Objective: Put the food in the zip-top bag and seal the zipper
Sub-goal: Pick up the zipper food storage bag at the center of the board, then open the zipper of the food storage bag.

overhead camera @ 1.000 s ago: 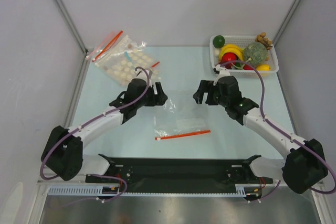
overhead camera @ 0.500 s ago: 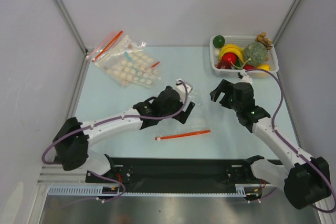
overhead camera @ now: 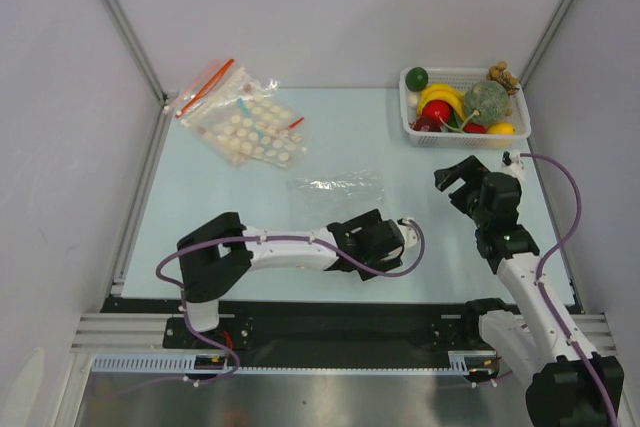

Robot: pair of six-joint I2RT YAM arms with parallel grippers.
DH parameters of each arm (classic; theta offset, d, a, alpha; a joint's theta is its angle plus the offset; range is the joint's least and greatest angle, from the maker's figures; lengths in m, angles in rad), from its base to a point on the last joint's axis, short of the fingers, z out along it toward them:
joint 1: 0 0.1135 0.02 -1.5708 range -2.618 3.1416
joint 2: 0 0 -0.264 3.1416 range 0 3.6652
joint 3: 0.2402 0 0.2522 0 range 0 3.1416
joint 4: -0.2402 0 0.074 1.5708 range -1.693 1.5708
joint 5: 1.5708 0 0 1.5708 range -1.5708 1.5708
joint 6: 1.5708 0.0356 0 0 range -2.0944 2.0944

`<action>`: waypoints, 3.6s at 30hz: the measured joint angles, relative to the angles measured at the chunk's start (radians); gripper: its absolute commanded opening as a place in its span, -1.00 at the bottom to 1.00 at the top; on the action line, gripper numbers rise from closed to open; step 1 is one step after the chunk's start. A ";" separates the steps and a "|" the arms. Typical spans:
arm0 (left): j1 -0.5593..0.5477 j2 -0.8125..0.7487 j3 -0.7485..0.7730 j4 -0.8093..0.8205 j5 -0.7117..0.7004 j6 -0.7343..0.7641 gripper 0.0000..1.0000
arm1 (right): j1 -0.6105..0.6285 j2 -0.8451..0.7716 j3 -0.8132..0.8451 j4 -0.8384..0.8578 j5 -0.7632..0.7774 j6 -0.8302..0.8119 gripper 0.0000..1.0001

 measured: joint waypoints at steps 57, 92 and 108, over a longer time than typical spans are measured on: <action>0.220 -0.586 -0.231 0.159 0.104 -0.295 -1.00 | 0.683 0.125 -0.051 0.436 -0.157 -0.414 0.04; 0.213 -0.485 -0.237 0.182 0.176 -0.318 0.35 | 0.736 0.169 0.011 0.393 0.080 -0.437 -1.00; 0.208 -0.470 -0.237 0.188 0.121 -0.321 -0.99 | 0.738 0.113 0.010 0.397 0.087 -0.437 -1.00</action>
